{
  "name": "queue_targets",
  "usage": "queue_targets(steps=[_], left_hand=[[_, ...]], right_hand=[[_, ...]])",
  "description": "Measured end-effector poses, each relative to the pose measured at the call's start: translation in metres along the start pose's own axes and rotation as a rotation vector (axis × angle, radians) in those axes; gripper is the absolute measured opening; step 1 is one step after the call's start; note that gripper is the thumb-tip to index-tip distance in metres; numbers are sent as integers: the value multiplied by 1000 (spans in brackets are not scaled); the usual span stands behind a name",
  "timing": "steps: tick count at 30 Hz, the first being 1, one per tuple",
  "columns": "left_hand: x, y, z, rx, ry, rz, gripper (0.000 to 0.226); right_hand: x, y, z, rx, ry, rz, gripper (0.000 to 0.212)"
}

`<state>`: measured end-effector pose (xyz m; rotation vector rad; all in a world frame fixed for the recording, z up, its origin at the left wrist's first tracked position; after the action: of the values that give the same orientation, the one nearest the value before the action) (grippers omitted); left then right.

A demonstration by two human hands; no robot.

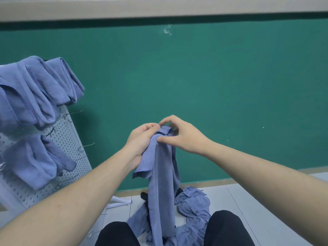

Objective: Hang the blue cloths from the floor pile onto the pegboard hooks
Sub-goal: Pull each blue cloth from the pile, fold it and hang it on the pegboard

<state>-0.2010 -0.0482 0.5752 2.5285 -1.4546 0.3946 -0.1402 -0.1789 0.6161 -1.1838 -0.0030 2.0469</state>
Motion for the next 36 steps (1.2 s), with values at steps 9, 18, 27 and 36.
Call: queue_targets(steps=[9, 18, 27, 36], left_hand=[[0, 11, -3, 58, -145, 64, 8], [8, 18, -4, 70, -218, 131, 18], [-4, 21, 8, 125, -635, 313, 12], [-63, 9, 15, 168, -880, 208, 16]], right_hand=[[-5, 4, -17, 79, -122, -1, 7], [-12, 6, -16, 100, -208, -54, 5], [-17, 1, -27, 183, -171, -68, 11], [-45, 3, -44, 238, -209, -76, 6]])
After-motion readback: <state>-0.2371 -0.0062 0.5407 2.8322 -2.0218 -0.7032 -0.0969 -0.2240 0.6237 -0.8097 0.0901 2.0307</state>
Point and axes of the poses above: each hand's wrist, its own y-axis away from the middle knuckle, its own x-axis out of the palm, z = x × y, the point moved 7 cm from there along -y, towards the middle knuckle, and after that the axes turned 10 degrees about y, right-handed, at the moved point
